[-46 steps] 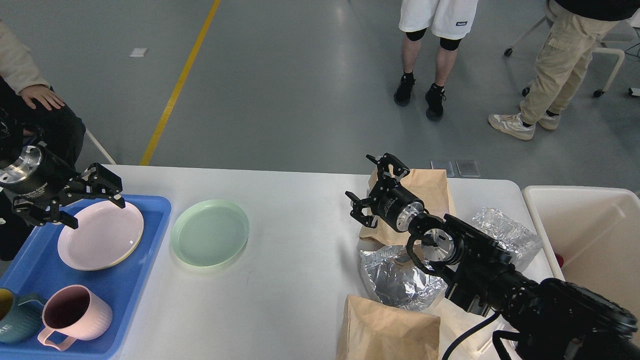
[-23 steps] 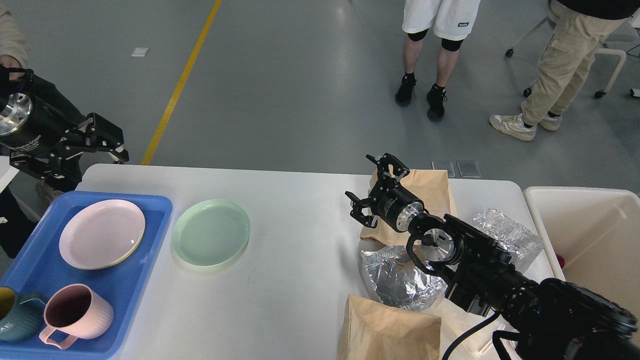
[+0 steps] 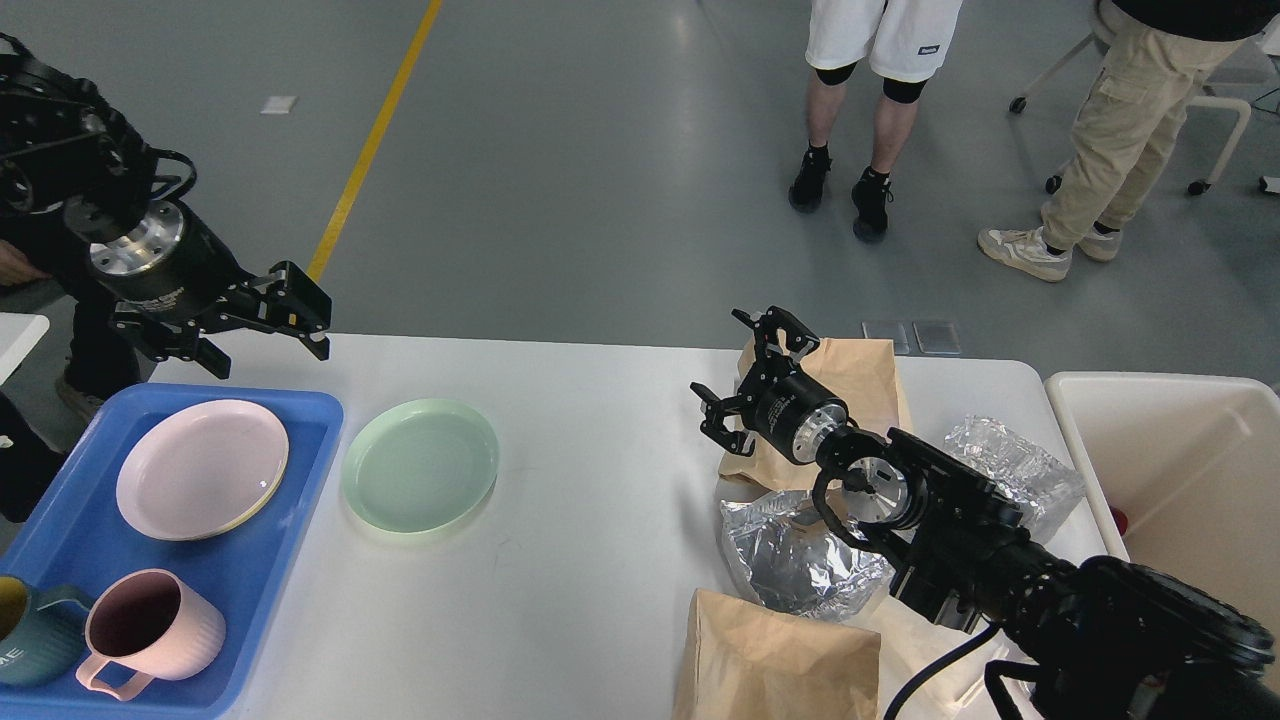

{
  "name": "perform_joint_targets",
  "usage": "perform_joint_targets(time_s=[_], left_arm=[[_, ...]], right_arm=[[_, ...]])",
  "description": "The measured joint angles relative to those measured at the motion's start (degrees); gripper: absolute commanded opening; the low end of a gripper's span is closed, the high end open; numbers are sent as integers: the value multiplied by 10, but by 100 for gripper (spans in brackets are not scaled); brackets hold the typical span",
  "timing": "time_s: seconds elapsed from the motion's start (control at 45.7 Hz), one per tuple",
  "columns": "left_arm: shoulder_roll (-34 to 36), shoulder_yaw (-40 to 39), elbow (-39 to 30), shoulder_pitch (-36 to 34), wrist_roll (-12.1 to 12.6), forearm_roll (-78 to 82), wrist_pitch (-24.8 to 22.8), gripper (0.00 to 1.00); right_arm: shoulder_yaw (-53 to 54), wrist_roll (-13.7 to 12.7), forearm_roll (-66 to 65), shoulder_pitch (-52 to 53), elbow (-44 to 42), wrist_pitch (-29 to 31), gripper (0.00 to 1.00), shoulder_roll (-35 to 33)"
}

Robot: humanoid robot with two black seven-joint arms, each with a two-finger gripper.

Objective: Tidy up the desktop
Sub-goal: 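Move the left gripper over the pale green plate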

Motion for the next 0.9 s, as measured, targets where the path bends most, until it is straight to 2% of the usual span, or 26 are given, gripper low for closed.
perform_joint_targets(time_s=[0.262,0.569,0.678,0.897], left_arm=[[-110,1,0,26,13,14,84,96],[-246,9,11,112,61,17,171,96],[-268,15,15,149,74,21,205,96],[-289,17,57,212,83,45,248,96]], right_arm=[[0,0,0,0,0,0,100,0],[0,0,0,0,0,0,100,0],[0,0,0,0,0,0,100,0],[0,0,0,0,0,0,100,0]])
